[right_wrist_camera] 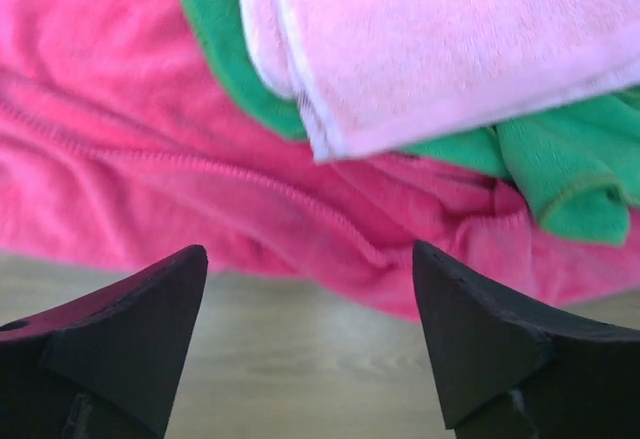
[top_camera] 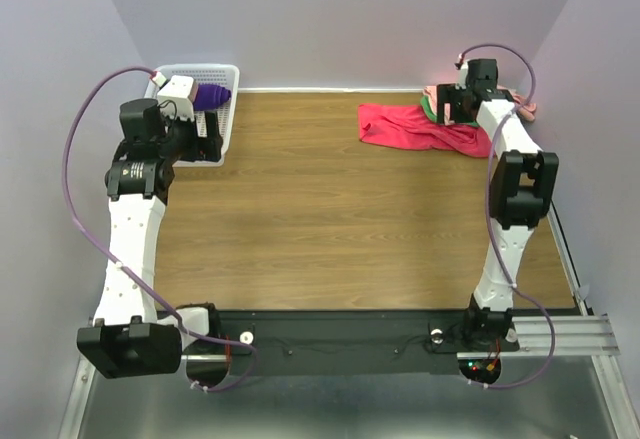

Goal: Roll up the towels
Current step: Grab a towel with the right arm

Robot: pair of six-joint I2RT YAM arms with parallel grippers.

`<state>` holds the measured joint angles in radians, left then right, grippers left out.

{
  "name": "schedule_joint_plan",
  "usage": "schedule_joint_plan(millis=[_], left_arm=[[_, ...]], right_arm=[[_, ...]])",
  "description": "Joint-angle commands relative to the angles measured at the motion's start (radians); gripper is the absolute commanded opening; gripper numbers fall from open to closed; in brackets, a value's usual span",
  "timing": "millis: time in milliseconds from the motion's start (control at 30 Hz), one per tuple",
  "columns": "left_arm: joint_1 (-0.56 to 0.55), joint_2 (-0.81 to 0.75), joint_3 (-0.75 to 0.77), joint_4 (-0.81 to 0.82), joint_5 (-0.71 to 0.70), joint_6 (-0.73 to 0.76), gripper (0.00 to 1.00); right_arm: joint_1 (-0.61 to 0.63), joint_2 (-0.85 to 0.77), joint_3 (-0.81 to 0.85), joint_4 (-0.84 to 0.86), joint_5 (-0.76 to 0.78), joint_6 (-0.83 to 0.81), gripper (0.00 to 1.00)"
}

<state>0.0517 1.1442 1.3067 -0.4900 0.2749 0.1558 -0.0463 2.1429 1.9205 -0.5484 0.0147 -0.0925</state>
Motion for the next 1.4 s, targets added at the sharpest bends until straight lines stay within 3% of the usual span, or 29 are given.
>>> schedule_joint_plan(millis=[0, 267, 767, 1000, 1167, 1367], left_arm=[[-0.003, 0.0, 0.008, 0.042, -0.002, -0.03, 0.99], [-0.003, 0.026, -0.029, 0.044, -0.029, -0.036, 0.99], [-0.003, 0.069, -0.023, 0.041, -0.039, -0.058, 0.99], [-0.004, 0.077, -0.021, 0.039, -0.049, -0.052, 0.99], [-0.003, 0.08, -0.003, 0.033, -0.051, -0.05, 0.99], [-0.003, 0.078, 0.04, 0.016, -0.013, -0.038, 0.99]], right_arm=[[-0.003, 0.112, 0.203, 0.028, 0.051, 0.007, 0.8], [-0.003, 0.324, 0.442, 0.03, 0.096, 0.011, 0.72], [-0.003, 0.4, 0.477, 0.07, 0.162, 0.005, 0.53], [-0.003, 0.365, 0.474, 0.073, 0.185, -0.013, 0.01], [-0.004, 0.273, 0.474, 0.077, 0.172, -0.033, 0.01], [-0.004, 0.08, 0.472, 0.081, 0.05, -0.03, 0.01]])
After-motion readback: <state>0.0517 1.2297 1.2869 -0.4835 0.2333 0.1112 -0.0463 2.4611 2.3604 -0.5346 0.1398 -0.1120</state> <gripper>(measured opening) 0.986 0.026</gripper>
